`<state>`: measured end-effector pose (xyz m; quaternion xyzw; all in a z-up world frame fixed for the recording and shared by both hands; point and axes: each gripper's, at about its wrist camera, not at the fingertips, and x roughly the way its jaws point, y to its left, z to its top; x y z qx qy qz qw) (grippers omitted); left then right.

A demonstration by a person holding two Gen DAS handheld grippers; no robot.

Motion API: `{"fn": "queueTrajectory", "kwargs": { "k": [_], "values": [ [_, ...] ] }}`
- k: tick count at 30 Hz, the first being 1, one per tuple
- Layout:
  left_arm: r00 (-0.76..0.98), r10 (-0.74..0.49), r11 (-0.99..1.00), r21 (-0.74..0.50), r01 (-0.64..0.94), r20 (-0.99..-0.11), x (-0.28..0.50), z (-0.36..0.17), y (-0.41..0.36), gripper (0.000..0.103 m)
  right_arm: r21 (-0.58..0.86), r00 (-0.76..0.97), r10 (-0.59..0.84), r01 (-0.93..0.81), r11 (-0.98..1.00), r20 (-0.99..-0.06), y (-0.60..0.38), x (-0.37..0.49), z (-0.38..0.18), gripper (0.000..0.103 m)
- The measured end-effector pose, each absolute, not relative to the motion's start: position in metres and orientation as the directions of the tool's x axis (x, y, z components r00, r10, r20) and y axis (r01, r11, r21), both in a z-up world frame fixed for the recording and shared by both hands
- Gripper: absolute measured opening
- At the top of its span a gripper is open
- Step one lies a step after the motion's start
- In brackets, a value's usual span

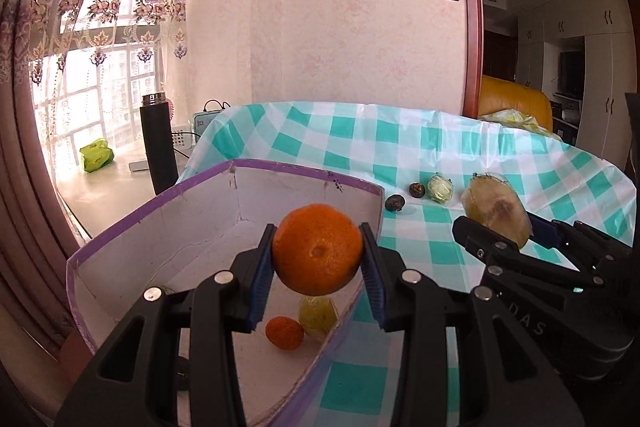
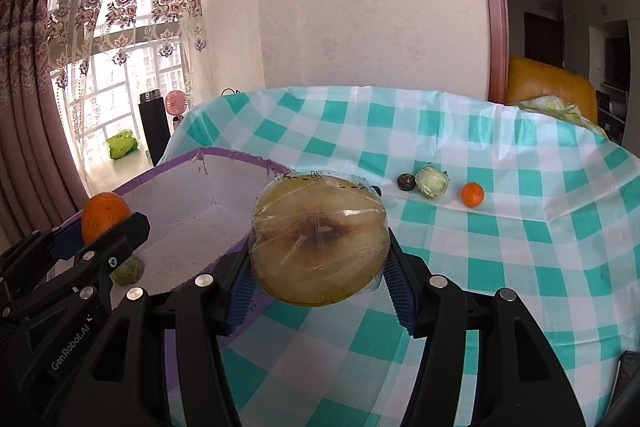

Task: Organize fruits
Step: 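Carry the orange and pear half over the purple box with both tools, then open both tools to drop the orange and pear half into the box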

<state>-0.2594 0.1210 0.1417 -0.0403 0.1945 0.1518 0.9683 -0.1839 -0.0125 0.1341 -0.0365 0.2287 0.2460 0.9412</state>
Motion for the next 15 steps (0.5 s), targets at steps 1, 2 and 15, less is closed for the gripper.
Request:
{"fn": "queueTrajectory", "kwargs": {
  "k": [1,2,15],
  "values": [
    [0.872,0.296,0.945,-0.016,-0.327,-0.390,-0.262,0.142,0.128,0.040,0.033,0.771,0.456,-0.495,0.868,-0.444,-0.005,-0.186,0.137,0.057],
    [0.865,0.316,0.937,-0.013,-0.348,-0.390,-0.264,0.142,0.136,0.040,0.020,0.764,0.468,-0.514,0.858,-0.444,0.004,-0.188,0.139,0.057],
    [0.728,0.426,0.871,0.024,-0.491,-0.537,-0.265,0.119,0.227,0.041,-0.162,0.640,0.506,-0.698,0.698,-0.579,0.111,-0.189,0.132,0.057]
  ]
}}
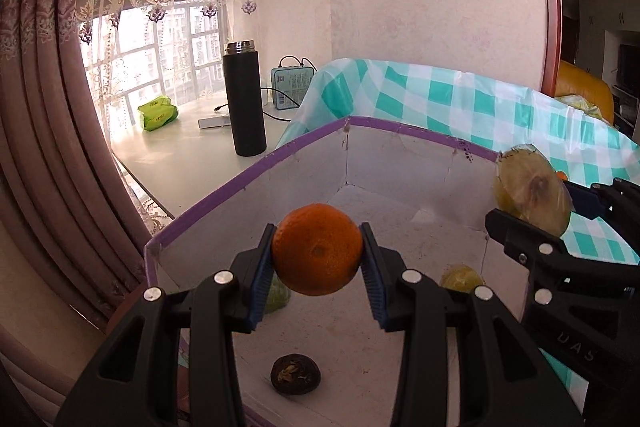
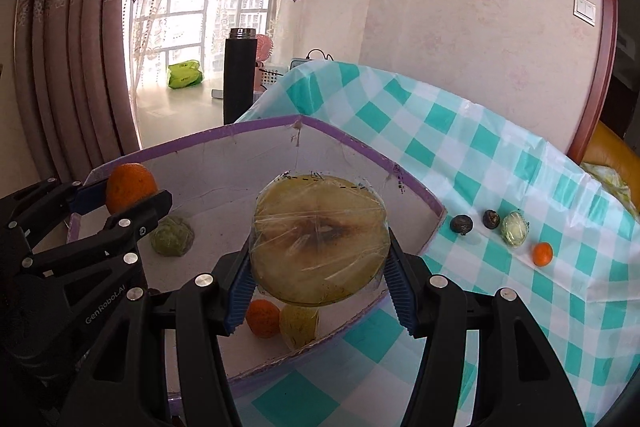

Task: Organize fruits
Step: 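Open both tools to drop the orange and pear half into the box, then move both tools back to the table and grasp an orange with the right tool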

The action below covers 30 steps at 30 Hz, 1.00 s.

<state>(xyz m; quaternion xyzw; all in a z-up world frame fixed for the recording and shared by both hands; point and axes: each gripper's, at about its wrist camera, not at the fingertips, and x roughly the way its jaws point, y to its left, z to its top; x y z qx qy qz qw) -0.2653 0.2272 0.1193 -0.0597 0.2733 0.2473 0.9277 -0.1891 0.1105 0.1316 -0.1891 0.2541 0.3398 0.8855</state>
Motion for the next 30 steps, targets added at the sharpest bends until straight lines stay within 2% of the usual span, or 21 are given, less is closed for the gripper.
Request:
{"fn": "queueTrajectory", "kwargs": {
  "k": [6,10,17,20,21,22,23,24,26,29,30],
  "values": [
    [0.629,0.401,0.879,0.087,-0.468,-0.666,-0.248,0.099,0.247,0.041,-0.246,0.542,0.418,-0.777,0.579,-0.729,0.152,-0.177,0.113,0.057],
    [0.561,0.388,0.879,0.111,-0.463,-0.731,-0.241,0.087,0.259,0.041,-0.268,0.494,0.355,-0.808,0.525,-0.793,0.170,-0.168,0.101,0.057],
    [0.470,0.392,0.886,0.187,-0.425,-0.791,-0.229,0.073,0.265,0.042,-0.282,0.427,0.268,-0.850,0.446,-0.864,0.193,-0.162,0.079,0.057],
    [0.466,0.378,0.893,0.180,-0.413,-0.800,-0.228,0.073,0.264,0.045,-0.276,0.414,0.251,-0.852,0.444,-0.875,0.196,-0.159,0.071,0.057],
    [0.471,0.369,0.896,0.172,-0.411,-0.801,-0.228,0.074,0.263,0.050,-0.278,0.415,0.247,-0.851,0.445,-0.876,0.196,-0.158,0.070,0.057],
    [0.472,0.373,0.895,0.175,-0.411,-0.799,-0.228,0.075,0.262,0.061,-0.274,0.411,0.245,-0.852,0.446,-0.878,0.196,-0.157,0.068,0.057],
    [0.459,0.399,0.882,0.196,-0.428,-0.793,-0.229,0.075,0.262,0.067,-0.280,0.414,0.239,-0.850,0.446,-0.878,0.195,-0.157,0.066,0.057],
    [0.446,0.421,0.870,0.212,-0.445,-0.790,-0.229,0.076,0.264,0.077,-0.294,0.428,0.235,-0.845,0.448,-0.873,0.195,-0.156,0.066,0.060],
    [0.455,0.409,0.872,0.191,-0.452,-0.791,-0.231,0.077,0.269,0.081,-0.291,0.436,0.246,-0.838,0.461,-0.866,0.191,-0.155,0.069,0.066],
    [0.462,0.412,0.870,0.187,-0.457,-0.785,-0.234,0.081,0.268,0.084,-0.275,0.442,0.276,-0.832,0.481,-0.854,0.184,-0.154,0.076,0.069],
    [0.463,0.421,0.865,0.193,-0.463,-0.780,-0.235,0.081,0.266,0.088,-0.280,0.451,0.278,-0.827,0.487,-0.848,0.182,-0.154,0.077,0.070]
  ]
}}
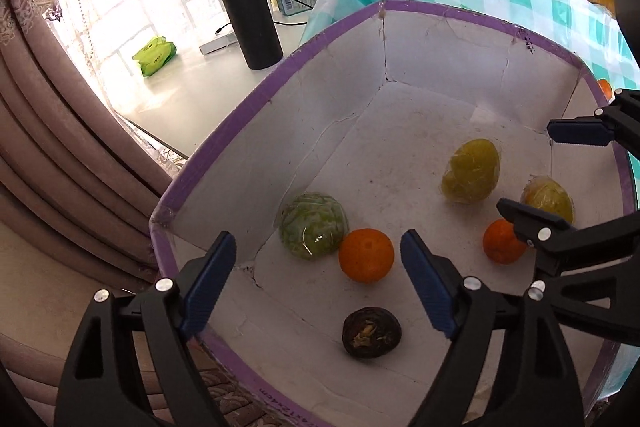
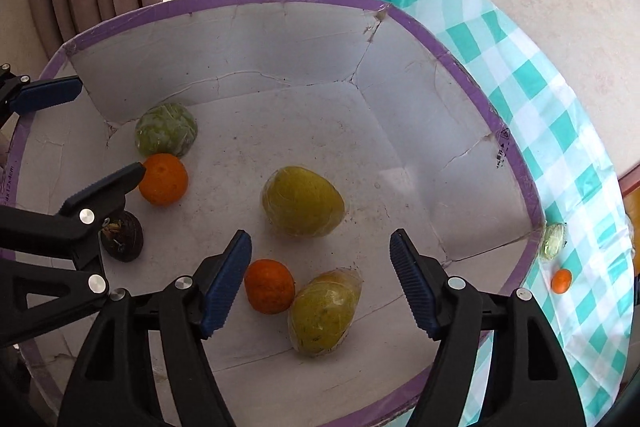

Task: Organize fruits
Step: 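Move both tools back to the table and grasp an orange with the right tool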

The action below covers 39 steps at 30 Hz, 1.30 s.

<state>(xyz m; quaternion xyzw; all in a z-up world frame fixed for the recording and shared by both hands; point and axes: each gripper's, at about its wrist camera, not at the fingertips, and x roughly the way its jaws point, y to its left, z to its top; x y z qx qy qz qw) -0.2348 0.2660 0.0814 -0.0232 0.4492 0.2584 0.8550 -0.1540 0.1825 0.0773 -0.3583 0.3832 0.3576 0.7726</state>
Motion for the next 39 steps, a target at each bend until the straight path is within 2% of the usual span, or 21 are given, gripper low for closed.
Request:
{"fn": "queueTrajectory", "kwargs": {
  "k": [5,10,12,15,18,22,24,27,29,31,34,37,39],
  "values": [
    [0.453,0.438,0.859,0.212,-0.466,-0.776,-0.234,0.082,0.261,0.094,-0.259,0.462,0.315,-0.816,0.516,-0.829,0.170,-0.152,0.084,0.075],
    [0.466,0.454,0.847,0.204,-0.492,-0.760,-0.236,0.091,0.257,0.096,-0.203,0.472,0.409,-0.811,0.549,-0.781,0.149,-0.159,0.100,0.081],
    [0.502,0.463,0.842,0.186,-0.506,-0.731,-0.240,0.101,0.251,0.100,-0.165,0.482,0.452,-0.799,0.579,-0.750,0.137,-0.158,0.108,0.084],
    [0.565,0.486,0.837,0.169,-0.520,-0.667,-0.244,0.116,0.238,0.101,-0.080,0.508,0.543,-0.775,0.627,-0.668,0.109,-0.157,0.122,0.085],
    [0.663,0.500,0.845,0.145,-0.515,-0.557,-0.251,0.138,0.216,0.101,-0.010,0.569,0.611,-0.736,0.676,-0.550,0.072,-0.159,0.138,0.086],
    [0.810,0.426,0.902,0.124,-0.412,-0.403,-0.256,0.161,0.171,0.101,0.026,0.677,0.600,-0.654,0.756,-0.426,0.016,-0.161,0.144,0.086],
    [0.859,0.358,0.933,0.104,-0.345,-0.366,-0.252,0.167,0.147,0.101,0.062,0.713,0.576,-0.606,0.793,-0.401,-0.014,-0.155,0.140,0.086],
    [0.925,0.203,0.977,0.004,-0.213,-0.322,-0.243,0.171,0.112,0.101,0.118,0.768,0.515,-0.512,0.851,-0.380,-0.058,-0.142,0.129,0.086],
    [0.932,0.110,0.990,-0.040,-0.132,-0.345,-0.229,0.168,0.088,0.101,0.127,0.794,0.459,-0.448,0.885,-0.398,-0.080,-0.131,0.121,0.086],
    [0.912,0.014,0.998,-0.046,-0.036,-0.409,-0.205,0.159,0.065,0.101,0.104,0.814,0.397,-0.392,0.914,-0.424,-0.096,-0.120,0.111,0.086],
    [0.887,-0.084,0.995,-0.080,0.053,-0.455,-0.171,0.137,0.036,0.101,0.077,0.836,0.300,-0.299,0.951,-0.460,-0.121,-0.103,0.096,0.086],
    [0.824,-0.113,0.993,-0.076,0.085,-0.555,-0.133,0.106,0.010,0.101,0.070,0.826,0.210,-0.204,0.976,-0.524,-0.143,-0.079,0.079,0.086],
    [0.817,-0.093,0.996,-0.060,0.072,-0.570,-0.111,0.088,0.002,0.101,0.065,0.813,0.164,-0.154,0.986,-0.559,-0.156,-0.062,0.070,0.086]
  ]
}}
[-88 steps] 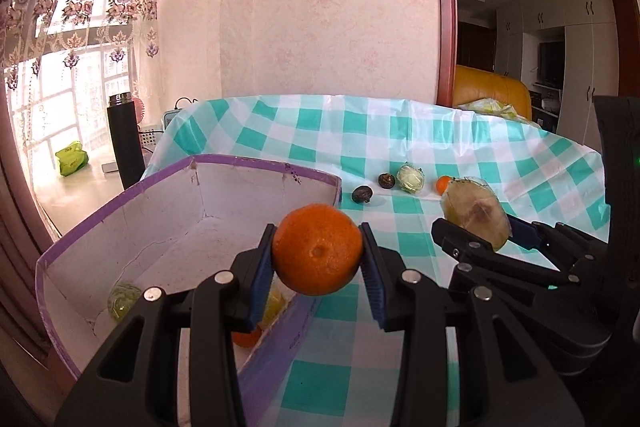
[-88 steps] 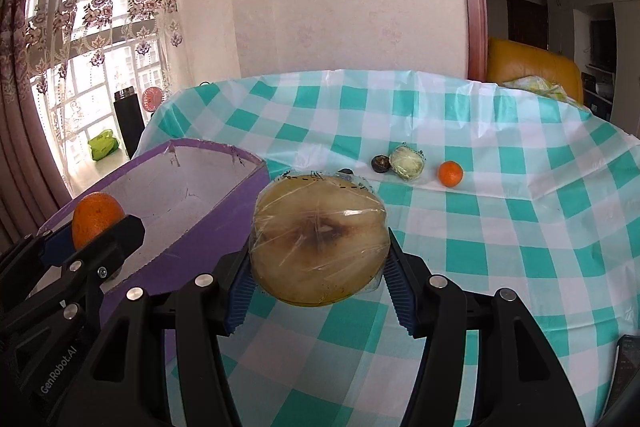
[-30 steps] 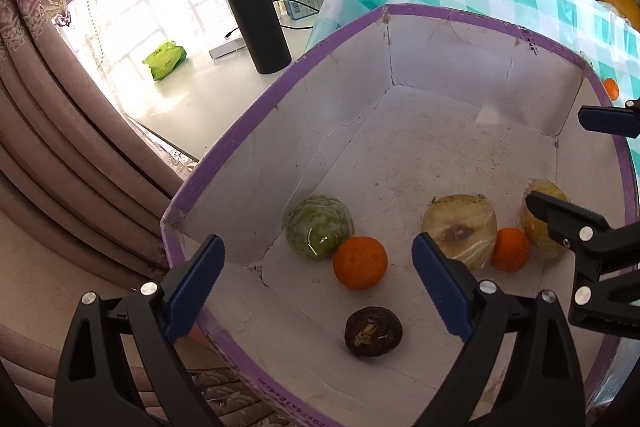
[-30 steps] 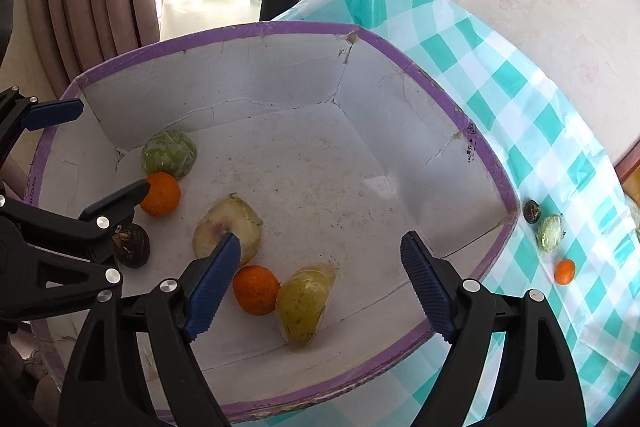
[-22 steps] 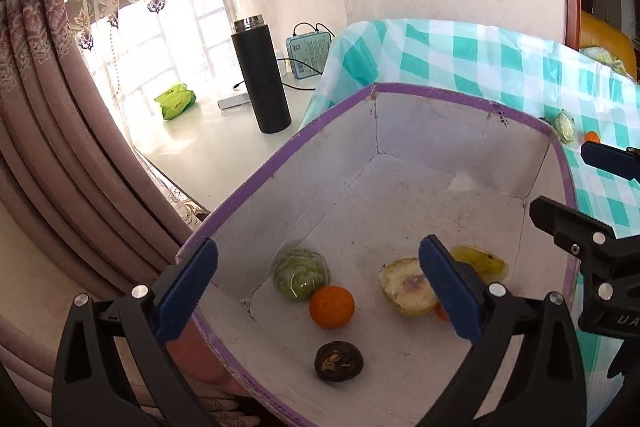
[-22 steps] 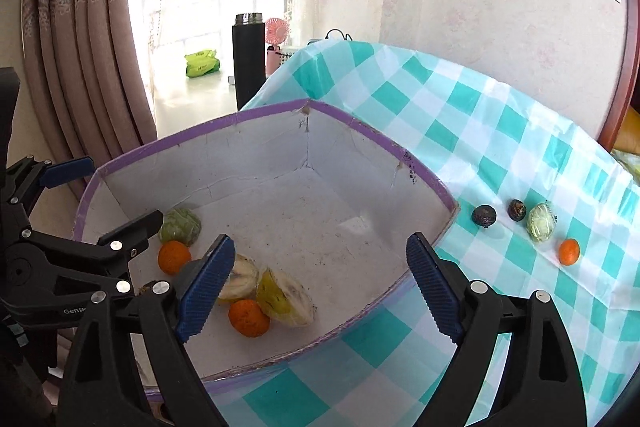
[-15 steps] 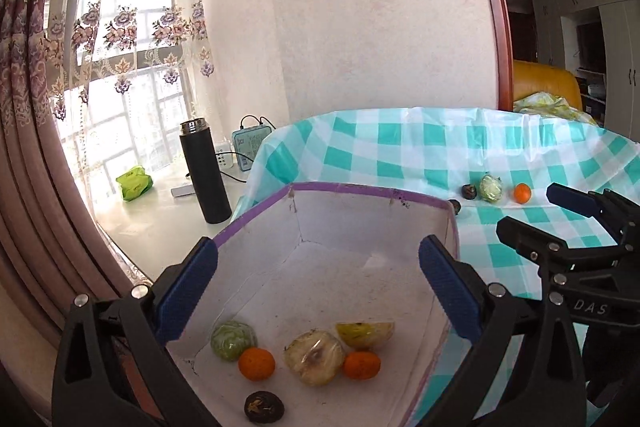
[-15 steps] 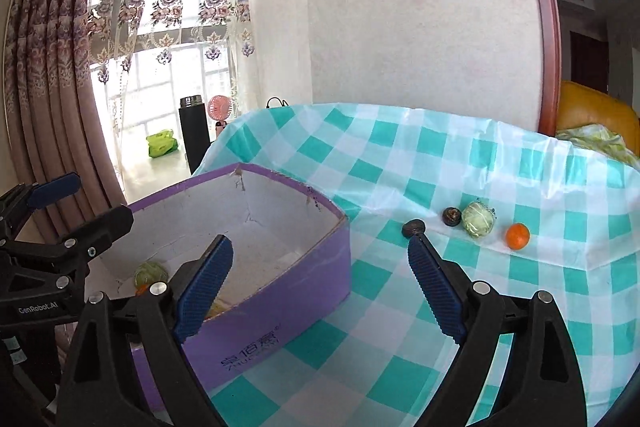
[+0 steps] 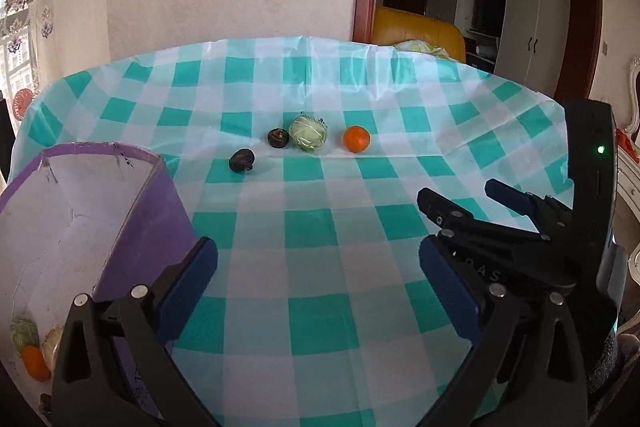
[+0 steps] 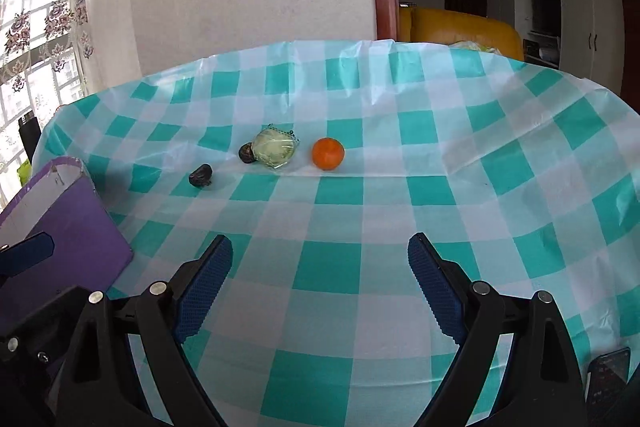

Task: Organize fruits
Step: 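Move both tools back to the table and grasp an orange with the right tool, then close the right tool on the orange while the left tool grasps a dark round fruit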

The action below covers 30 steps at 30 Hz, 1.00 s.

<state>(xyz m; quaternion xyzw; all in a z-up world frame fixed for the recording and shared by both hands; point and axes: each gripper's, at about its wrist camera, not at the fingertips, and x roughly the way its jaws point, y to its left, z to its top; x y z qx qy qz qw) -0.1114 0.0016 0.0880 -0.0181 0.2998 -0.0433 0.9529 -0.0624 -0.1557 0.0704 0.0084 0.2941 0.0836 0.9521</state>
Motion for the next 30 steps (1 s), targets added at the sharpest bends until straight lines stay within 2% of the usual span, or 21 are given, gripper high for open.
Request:
{"fn": "queueTrajectory", "kwargs": {
  "k": [6,10,12,17,20,24,27,30],
  "values": [
    [0.758,-0.116,0.993,-0.073,0.090,-0.642,-0.038,0.046,-0.002,0.101,0.066,0.780,0.093,-0.066,0.996,-0.619,-0.177,0.001,0.056,0.086],
    [0.731,-0.108,0.994,-0.094,0.060,-0.673,-0.003,0.025,0.006,0.101,0.038,0.758,0.109,-0.110,0.993,-0.643,-0.165,0.043,0.048,0.086],
    [0.698,-0.132,0.988,-0.146,0.040,-0.703,0.010,0.019,0.014,0.101,0.022,0.745,0.104,-0.119,0.993,-0.659,-0.157,0.064,0.042,0.086],
    [0.692,-0.139,0.983,-0.183,0.010,-0.708,0.026,0.017,0.022,0.101,0.059,0.692,0.133,-0.130,0.990,-0.709,-0.143,0.114,0.030,0.086],
    [0.699,-0.114,0.983,-0.182,-0.024,-0.706,0.036,0.018,0.027,0.100,0.056,0.688,0.144,-0.149,0.987,-0.712,-0.132,0.134,0.028,0.082],
    [0.706,-0.083,0.979,-0.191,-0.076,-0.704,0.056,0.019,0.035,0.100,0.047,0.644,0.139,-0.158,0.986,-0.753,-0.117,0.158,0.019,0.065],
    [0.719,-0.039,0.970,-0.198,-0.139,-0.694,0.070,0.021,0.044,0.100,0.053,0.622,0.141,-0.158,0.986,-0.770,-0.112,0.168,0.015,0.058],
    [0.714,-0.003,0.953,-0.218,-0.210,-0.700,0.087,0.021,0.058,0.099,0.025,0.612,0.120,-0.161,0.987,-0.782,-0.105,0.171,0.013,0.057]
  ]
}}
